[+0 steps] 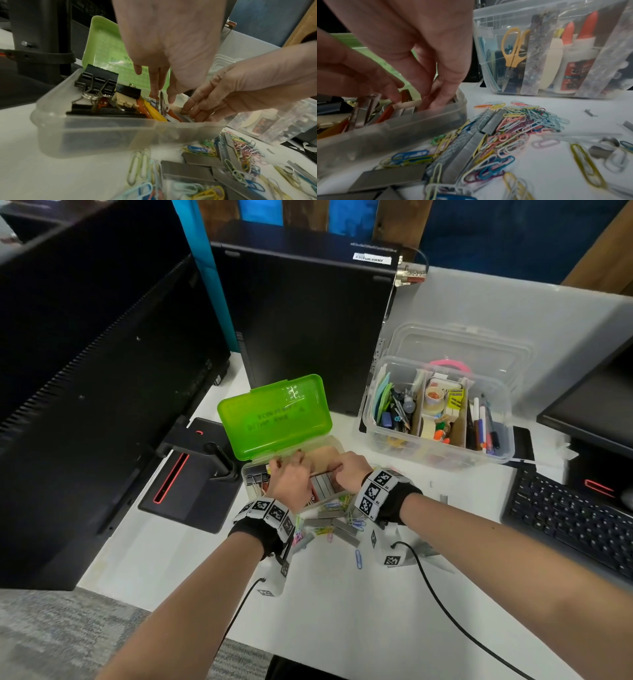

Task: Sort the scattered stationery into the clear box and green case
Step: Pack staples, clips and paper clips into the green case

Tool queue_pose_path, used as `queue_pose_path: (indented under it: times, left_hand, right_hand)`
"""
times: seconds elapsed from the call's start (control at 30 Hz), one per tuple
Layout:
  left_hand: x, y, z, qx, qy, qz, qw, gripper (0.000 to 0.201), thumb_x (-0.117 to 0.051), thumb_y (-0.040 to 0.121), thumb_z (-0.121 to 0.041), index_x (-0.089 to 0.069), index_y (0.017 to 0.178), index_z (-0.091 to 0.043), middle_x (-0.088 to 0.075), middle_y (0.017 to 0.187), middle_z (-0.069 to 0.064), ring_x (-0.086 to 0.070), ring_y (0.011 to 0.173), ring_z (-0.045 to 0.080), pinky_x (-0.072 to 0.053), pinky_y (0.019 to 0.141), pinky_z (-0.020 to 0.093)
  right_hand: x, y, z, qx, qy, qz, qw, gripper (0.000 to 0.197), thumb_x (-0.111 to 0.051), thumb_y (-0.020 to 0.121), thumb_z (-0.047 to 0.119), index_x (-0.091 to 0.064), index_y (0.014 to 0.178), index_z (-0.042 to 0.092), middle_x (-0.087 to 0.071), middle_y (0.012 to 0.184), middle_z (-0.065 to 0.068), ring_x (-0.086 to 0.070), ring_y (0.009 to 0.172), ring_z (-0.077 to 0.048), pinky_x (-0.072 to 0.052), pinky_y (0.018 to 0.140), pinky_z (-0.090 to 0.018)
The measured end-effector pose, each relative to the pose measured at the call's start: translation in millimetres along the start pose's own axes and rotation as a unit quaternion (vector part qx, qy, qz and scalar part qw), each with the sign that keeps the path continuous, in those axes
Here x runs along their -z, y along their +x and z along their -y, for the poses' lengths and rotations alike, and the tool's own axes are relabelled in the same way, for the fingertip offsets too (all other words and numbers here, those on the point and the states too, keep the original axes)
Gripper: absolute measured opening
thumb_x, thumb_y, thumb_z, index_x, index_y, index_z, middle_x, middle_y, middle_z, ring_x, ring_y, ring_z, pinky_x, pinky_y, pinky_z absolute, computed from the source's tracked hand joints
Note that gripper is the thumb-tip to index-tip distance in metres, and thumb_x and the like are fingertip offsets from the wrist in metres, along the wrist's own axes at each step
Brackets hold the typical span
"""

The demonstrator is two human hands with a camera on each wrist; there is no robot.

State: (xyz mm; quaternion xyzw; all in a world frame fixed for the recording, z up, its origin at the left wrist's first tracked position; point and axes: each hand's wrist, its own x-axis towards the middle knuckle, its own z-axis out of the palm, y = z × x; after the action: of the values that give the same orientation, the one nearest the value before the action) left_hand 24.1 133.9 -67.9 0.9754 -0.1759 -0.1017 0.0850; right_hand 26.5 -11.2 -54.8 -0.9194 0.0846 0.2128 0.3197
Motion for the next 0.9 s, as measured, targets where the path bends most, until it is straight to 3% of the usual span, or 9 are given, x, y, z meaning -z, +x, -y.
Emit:
queue_pose_path:
  times: [0.3,0.43,0.53,0.67,0.73,0.9]
  left_hand:
    - [-6,-1,-4,-0.020,0.102,0.032,0.994,0.039,-0.054,0.089,-0.023,-0.057,0.127,-0.025,-0.037,0.147,0.004,-0.034,0.135,0.021,-0.011,0.114,0.047]
    - [-6,0,-11,-0.015,0.093,-0.021,0.995,0.037,-0.049,0.090,-0.020,-0.051,0.127,-0.020,-0.041,0.141,0.004,-0.039,0.128,0.023,-0.018,0.112,0.046]
    - [-4,3,-27,-0.066,0.073,-0.075,0.992,0.034,-0.045,0.091,-0.020,-0.050,0.125,-0.021,-0.046,0.131,0.004,-0.041,0.121,0.023,-0.024,0.103,0.041]
    - [-6,9,-70,-0.170,0.052,-0.066,0.982,0.033,-0.044,0.094,-0.019,-0.049,0.127,-0.016,-0.047,0.122,0.006,-0.043,0.114,0.024,-0.028,0.098,0.037]
    - [-11,12,-91,-0.219,0.048,-0.048,0.973,0.030,-0.044,0.094,-0.015,-0.051,0.124,-0.012,-0.048,0.118,0.009,-0.048,0.108,0.026,-0.033,0.092,0.035]
    - [-32,15,-134,-0.284,0.012,0.053,0.957,0.019,-0.043,0.094,-0.013,-0.056,0.109,-0.012,-0.057,0.110,0.007,-0.058,0.098,0.027,-0.044,0.085,0.036]
  right_hand:
    - [-2,-2,-13,0.031,0.025,-0.018,0.999,0.036,-0.041,0.090,0.000,-0.070,0.109,0.008,-0.065,0.117,-0.014,-0.058,0.109,-0.032,-0.045,0.091,-0.027]
    - [0,-9,-19,0.091,0.023,-0.087,0.992,0.032,-0.043,0.089,0.002,-0.071,0.103,0.010,-0.064,0.106,-0.015,-0.059,0.098,-0.031,-0.047,0.084,-0.032]
    - [14,-18,-38,0.116,0.025,-0.138,0.983,0.026,-0.046,0.088,0.003,-0.067,0.100,0.012,-0.060,0.098,-0.010,-0.059,0.088,-0.026,-0.048,0.079,-0.035]
    - [39,-37,-90,0.019,0.068,-0.181,0.981,0.010,-0.056,0.086,0.008,-0.057,0.090,0.018,-0.062,0.083,-0.003,-0.059,0.077,-0.021,-0.047,0.070,-0.029]
    - [49,-45,-119,-0.055,0.057,-0.195,0.978,0.007,-0.057,0.088,0.013,-0.055,0.084,0.018,-0.061,0.080,-0.002,-0.060,0.080,-0.023,-0.045,0.070,-0.027]
    - [65,-52,-171,-0.212,0.004,-0.194,0.958,0.018,-0.048,0.093,0.016,-0.060,0.100,0.005,-0.065,0.103,-0.016,-0.059,0.099,-0.036,-0.046,0.081,-0.035]
